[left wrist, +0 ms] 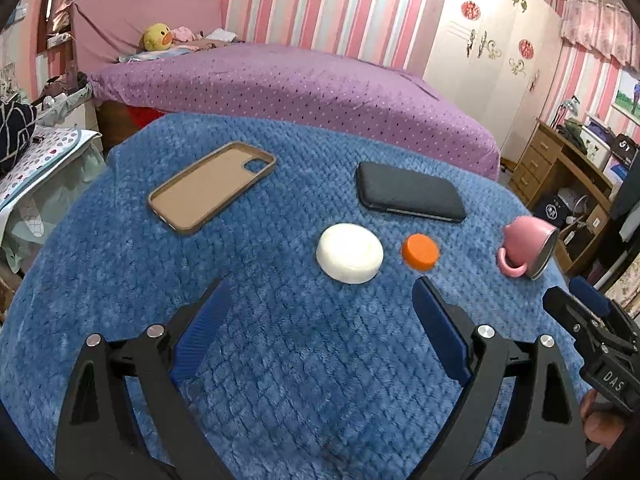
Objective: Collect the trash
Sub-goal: 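Move both open grippers back over the white lid and orange cap, then grasp the white round lid with the left gripper while the right grasps the orange cap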
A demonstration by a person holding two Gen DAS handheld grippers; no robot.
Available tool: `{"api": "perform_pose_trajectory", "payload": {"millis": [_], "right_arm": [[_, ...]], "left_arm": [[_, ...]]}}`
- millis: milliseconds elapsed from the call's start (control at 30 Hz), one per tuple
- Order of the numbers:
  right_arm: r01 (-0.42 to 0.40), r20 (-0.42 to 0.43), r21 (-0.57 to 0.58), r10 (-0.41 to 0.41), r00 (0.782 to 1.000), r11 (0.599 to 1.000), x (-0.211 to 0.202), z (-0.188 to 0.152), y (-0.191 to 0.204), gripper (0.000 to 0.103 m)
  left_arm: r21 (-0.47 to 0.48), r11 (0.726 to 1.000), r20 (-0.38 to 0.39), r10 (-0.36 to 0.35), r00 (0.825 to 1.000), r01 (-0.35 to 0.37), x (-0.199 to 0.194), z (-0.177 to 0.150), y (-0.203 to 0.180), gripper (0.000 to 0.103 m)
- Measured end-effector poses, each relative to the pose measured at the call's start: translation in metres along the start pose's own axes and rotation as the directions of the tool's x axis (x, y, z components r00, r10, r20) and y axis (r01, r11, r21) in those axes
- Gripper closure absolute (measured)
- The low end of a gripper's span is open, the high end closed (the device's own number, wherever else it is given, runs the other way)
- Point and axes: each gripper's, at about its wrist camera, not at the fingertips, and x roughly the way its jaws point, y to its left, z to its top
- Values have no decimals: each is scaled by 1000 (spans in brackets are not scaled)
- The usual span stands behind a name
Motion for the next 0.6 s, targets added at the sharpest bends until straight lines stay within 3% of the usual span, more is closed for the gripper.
{"api": "perform_pose_trajectory", "payload": {"millis": [300,433,600], "right_arm": [[6,-26,26,-6,1000,1000,25,6,-11,19],[1,-38,40,0,999,999,37,9,-16,19],[-5,-55,39,7,998,999,54,12,-18,19]], "left_arm": [[53,999,-60,-11,998,14,39,2,-19,14],[99,995,-94,39,995,-30,61,4,-27,14],[85,996,-124,41,991,-30,85,12,-26,14]]}}
